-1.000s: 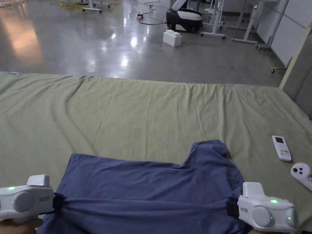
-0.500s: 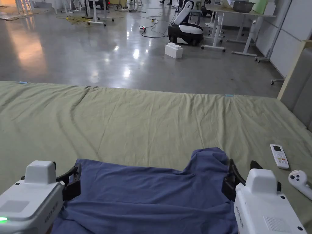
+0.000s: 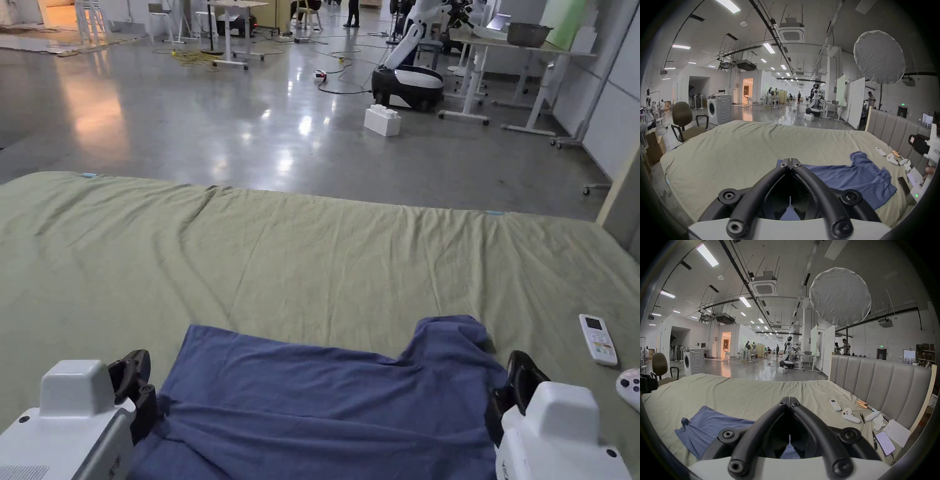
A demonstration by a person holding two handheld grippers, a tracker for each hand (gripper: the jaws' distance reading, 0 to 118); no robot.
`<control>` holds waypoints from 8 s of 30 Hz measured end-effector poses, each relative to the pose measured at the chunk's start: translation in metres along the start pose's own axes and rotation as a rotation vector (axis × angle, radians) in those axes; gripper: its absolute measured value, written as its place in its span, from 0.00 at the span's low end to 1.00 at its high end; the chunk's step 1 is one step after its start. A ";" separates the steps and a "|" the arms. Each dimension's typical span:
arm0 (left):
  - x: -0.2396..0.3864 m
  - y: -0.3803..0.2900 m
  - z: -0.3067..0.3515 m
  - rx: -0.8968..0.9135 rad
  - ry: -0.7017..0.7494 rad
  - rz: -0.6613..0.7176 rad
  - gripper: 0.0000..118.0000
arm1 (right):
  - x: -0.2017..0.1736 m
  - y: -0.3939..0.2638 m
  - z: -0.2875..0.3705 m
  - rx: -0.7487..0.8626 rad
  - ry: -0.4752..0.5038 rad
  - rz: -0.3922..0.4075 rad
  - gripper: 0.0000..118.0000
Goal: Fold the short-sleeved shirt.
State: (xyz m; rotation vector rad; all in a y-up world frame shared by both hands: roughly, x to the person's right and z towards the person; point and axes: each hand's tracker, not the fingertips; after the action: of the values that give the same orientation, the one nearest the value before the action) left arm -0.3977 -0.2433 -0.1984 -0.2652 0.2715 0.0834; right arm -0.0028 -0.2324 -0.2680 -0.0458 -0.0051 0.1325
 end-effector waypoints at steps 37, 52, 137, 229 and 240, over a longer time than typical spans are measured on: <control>-0.026 -0.086 -0.135 -0.915 -0.072 -0.168 0.05 | 0.038 -0.077 -0.004 -0.303 -0.022 0.034 0.00; -0.041 -0.043 -0.068 -0.687 -0.135 0.050 0.04 | 0.104 -0.138 -0.083 -0.894 0.100 0.009 0.57; -0.022 0.001 -0.093 -0.236 -0.064 -0.013 0.00 | -0.015 -0.005 -0.014 -0.039 0.055 0.013 0.00; -0.078 -0.120 -0.002 -0.781 -0.141 -0.096 0.04 | 0.112 -0.161 0.036 -0.983 0.236 0.093 0.02; -0.060 -0.088 0.001 -0.693 -0.139 -0.092 0.50 | 0.095 -0.116 0.046 -0.883 0.099 0.243 0.75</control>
State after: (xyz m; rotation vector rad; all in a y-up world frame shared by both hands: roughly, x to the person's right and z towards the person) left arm -0.4449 -0.3305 -0.1593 -0.9561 0.0824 0.1026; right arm 0.1062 -0.3325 -0.2165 -0.9368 0.0409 0.3631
